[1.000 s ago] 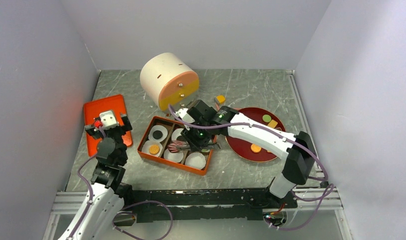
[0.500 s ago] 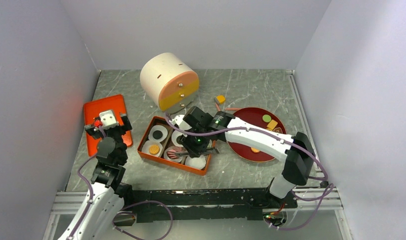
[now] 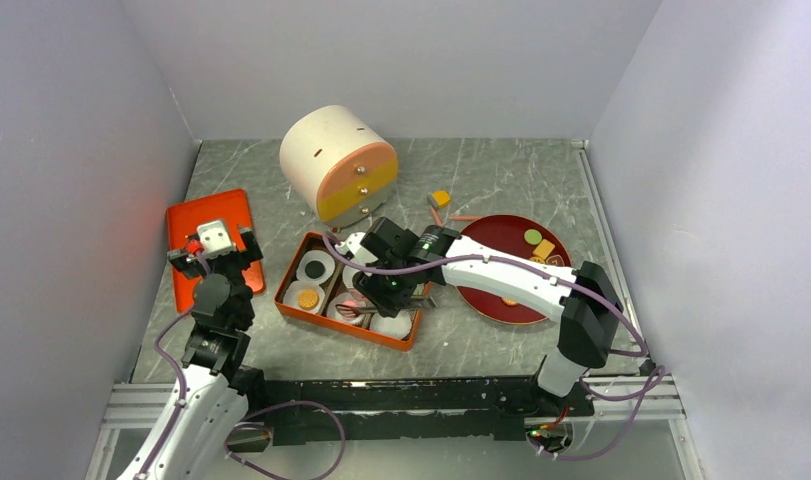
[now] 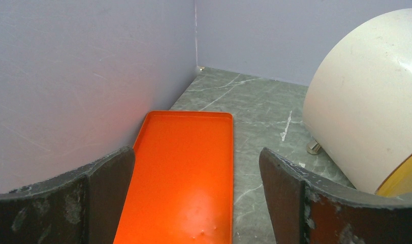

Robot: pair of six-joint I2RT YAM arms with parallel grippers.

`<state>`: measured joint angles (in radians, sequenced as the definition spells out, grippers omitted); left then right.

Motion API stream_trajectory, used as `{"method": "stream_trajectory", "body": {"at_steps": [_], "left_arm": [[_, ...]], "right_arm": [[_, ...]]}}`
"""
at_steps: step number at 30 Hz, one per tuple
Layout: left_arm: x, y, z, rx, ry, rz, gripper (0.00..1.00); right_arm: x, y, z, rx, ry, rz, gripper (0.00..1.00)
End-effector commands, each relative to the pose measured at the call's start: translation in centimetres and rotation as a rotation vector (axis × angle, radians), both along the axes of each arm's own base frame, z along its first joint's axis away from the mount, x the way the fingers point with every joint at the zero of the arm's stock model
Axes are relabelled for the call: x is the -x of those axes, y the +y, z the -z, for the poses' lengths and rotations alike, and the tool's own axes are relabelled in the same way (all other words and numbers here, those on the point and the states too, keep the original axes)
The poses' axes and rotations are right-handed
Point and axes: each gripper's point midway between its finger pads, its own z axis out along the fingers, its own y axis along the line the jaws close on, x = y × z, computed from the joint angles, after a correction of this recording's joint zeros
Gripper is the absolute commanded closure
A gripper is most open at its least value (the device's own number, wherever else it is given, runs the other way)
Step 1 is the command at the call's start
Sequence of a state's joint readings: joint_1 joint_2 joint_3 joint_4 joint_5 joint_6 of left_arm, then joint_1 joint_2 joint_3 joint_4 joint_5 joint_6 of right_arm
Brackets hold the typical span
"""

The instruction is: Pack the cookies

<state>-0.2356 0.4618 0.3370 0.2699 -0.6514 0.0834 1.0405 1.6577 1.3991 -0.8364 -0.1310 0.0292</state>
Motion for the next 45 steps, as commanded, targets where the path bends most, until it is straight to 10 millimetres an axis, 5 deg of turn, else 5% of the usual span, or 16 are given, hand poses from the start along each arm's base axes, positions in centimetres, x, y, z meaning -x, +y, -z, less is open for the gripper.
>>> {"method": "stream_trajectory", "body": {"at_steps": [1,10,21,27,45], "left_arm": [[0.3,0.2,-2.9,0.020,-0.083,-0.003,0.03],[0.3,0.4,-2.8,0.015,-0.079,-0.007,0.03],[0.1,-0.3,-3.6,0.013,-0.082,0.038,0.03],[0.2,-0.9,-3.8,-0.005,-0.073,0.080,0.03],[2.8,-4.9,-8.6,0.040,-0.285,0.334,0.03]], "right_arm": [[-0.6,1.1,-1.0,-0.047,-0.034,0.005,0.48],[-0.8,1.6,-2.5,-0.085,-0.050,0.006,0.43],[-2.7,0.4,-8.9,-0.223,-0.181,0.165,0.51],[-4.2,-3.4,-9.2,-0.162,-0.209,0.336,0.51],[-6.4,-17.6,-7.3,0.089,-0.161,0.898,0.51]]}}
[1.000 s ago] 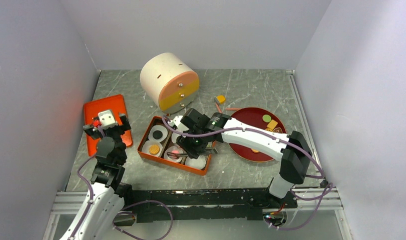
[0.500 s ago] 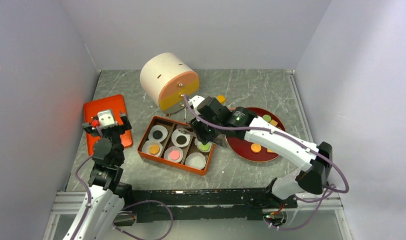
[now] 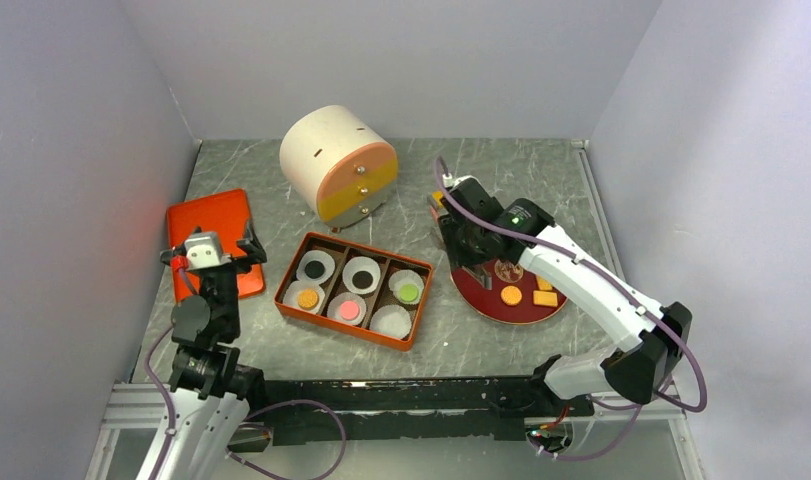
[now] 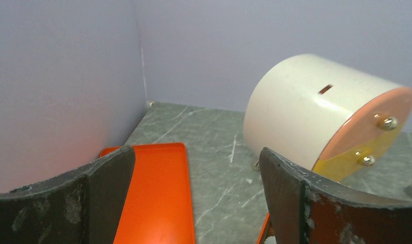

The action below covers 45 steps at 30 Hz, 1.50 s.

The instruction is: Pack the cookies

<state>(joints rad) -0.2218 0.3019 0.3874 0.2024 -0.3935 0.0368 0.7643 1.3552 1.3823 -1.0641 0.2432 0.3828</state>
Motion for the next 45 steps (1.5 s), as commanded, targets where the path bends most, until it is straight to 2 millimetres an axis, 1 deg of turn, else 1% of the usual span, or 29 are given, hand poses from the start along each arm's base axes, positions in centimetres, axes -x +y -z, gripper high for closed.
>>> {"method": "stream_trajectory", "body": {"at_steps": [1,5,9,15,23,29,35,45], "left_arm": [[1.6,-1.6,-3.7,0.027,-0.124,0.093,0.03],[2.4,-1.8,-4.3,0.034,-0.144,0.113,0.03],[3.0,-2.1,-4.6,0.030,-0.164,0.135,0.03],[3.4,-2.4,-4.9,0.030,-0.177,0.151,0.03],[3.4,-2.6,-4.9,0.023,-0.177,0.162,0.03],[3.4,-2.8,-4.9,0.016,-0.178,0.168,0.03],[3.5,-2.8,-4.9,0.015,-0.180,0.169,0.03],[3.8,-2.7,-5.0,0.018,-0.191,0.167,0.03]], "right_arm": [[0.4,-3.6,0.2,0.039,0.036,0.161,0.51],[0.6,-5.8,0.9,0.026,0.092,0.250,0.50],[1.5,-7.6,2.0,0.045,0.161,0.308,0.50],[3.1,-10.1,2.9,0.059,0.229,0.388,0.48],[4.7,-11.6,4.3,0.051,0.345,0.436,0.47],[5.6,-13.1,4.7,0.050,0.406,0.474,0.46],[6.1,-13.2,5.4,-0.003,0.460,0.495,0.45],[5.9,-13.2,6.2,-0.011,0.493,0.494,0.44]]}}
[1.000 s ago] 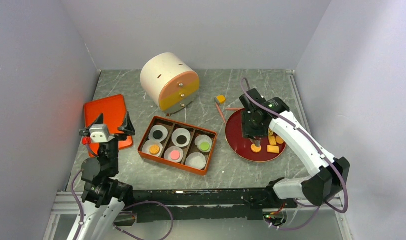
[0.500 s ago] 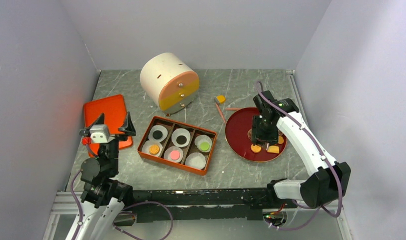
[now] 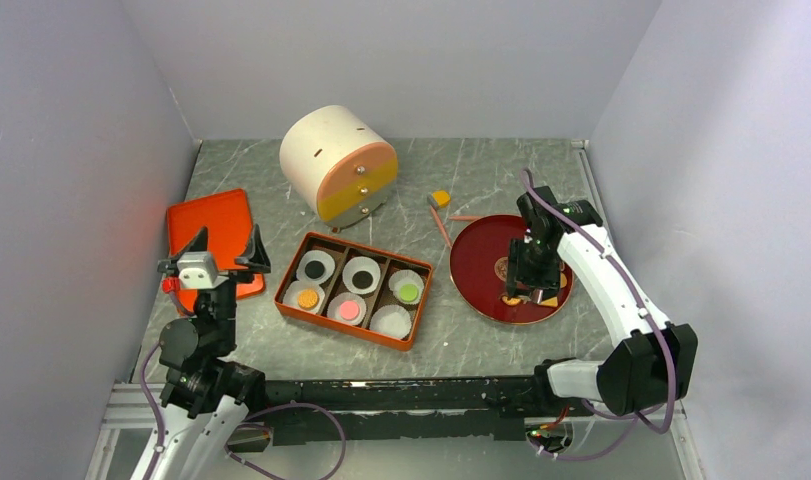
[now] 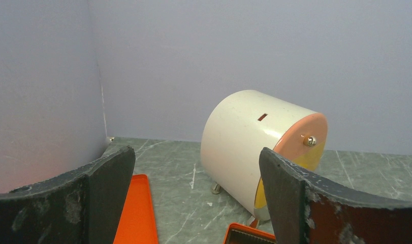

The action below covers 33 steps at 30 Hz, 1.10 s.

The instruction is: Pack the cookies

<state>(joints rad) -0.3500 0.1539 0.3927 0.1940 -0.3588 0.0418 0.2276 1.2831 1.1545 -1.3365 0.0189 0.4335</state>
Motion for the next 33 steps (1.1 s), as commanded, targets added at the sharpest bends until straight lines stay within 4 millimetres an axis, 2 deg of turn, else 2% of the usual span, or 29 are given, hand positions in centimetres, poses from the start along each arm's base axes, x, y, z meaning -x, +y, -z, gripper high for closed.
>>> {"method": "stream_trajectory", "body": {"at_steps": [1,8,19,22,26,33], "left_arm": [[0.9,0.1,-1.8,-0.004,-0.049,0.006,0.03],[0.9,0.1,-1.8,-0.005,-0.051,0.005,0.03],[1.1,0.2,-1.8,-0.003,-0.056,0.003,0.03],[1.1,0.2,-1.8,-0.005,-0.058,0.003,0.03],[1.1,0.2,-1.7,-0.007,-0.054,0.004,0.03],[0.8,-0.1,-1.5,-0.014,-0.045,0.013,0.03]], "right_arm": [[0.0,0.0,0.1,-0.011,0.010,-0.008,0.44],[-0.1,0.0,0.5,-0.009,0.017,-0.010,0.45],[-0.7,0.5,0.2,-0.029,0.021,-0.041,0.57],[-1.3,0.7,-0.2,-0.038,0.003,-0.070,0.61],[-2.4,1.9,-1.1,-0.100,-0.040,-0.112,0.67],[-5.1,3.8,-4.5,-0.140,-0.153,-0.218,0.71]]}}
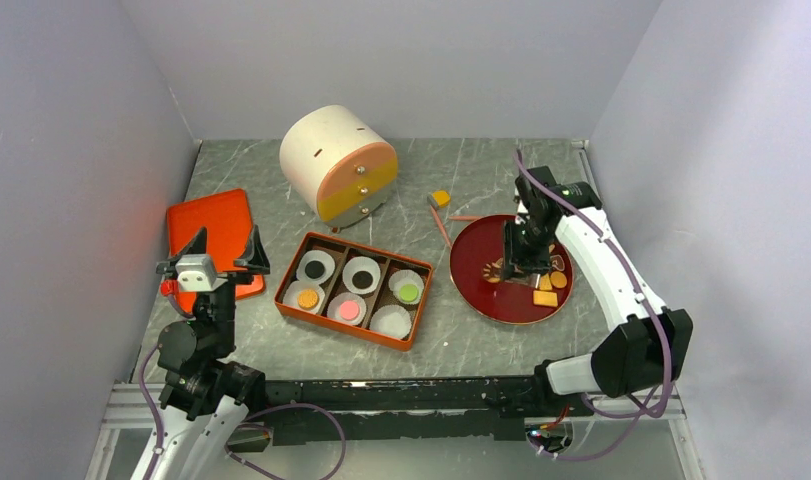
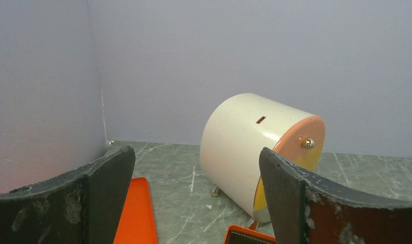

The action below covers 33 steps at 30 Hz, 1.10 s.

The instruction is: Pack the cookies

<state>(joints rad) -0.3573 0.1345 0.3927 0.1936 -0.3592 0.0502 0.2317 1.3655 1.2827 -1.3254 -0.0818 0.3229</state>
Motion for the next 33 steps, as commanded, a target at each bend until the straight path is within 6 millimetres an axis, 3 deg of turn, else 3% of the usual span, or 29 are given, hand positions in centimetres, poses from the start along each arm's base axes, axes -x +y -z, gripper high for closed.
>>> {"method": "stream_trajectory", "body": {"at_steps": [1,8,13,21,33], "left_arm": [[0.3,-0.1,-1.1,-0.014,-0.025,0.008,0.03],[0.1,-0.2,-0.9,-0.017,-0.014,0.010,0.03],[0.1,-0.3,-0.8,-0.017,-0.013,0.014,0.03],[0.0,-0.3,-0.8,-0.019,-0.010,0.013,0.03],[0.1,-0.3,-0.8,-0.016,-0.011,0.013,0.03]], "right_arm": [[-2.4,2.3,-3.0,-0.052,-0.127,-0.112,0.72],[-1.7,7.2,-3.4,-0.063,-0.164,-0.270,0.72],[-1.3,10.4,-5.2,-0.116,-0.216,-0.362,0.73],[1.4,15.3,-5.9,-0.162,-0.213,-0.552,0.74],[6.1,18.2,-3.1,-0.156,-0.090,-0.736,0.75]]}}
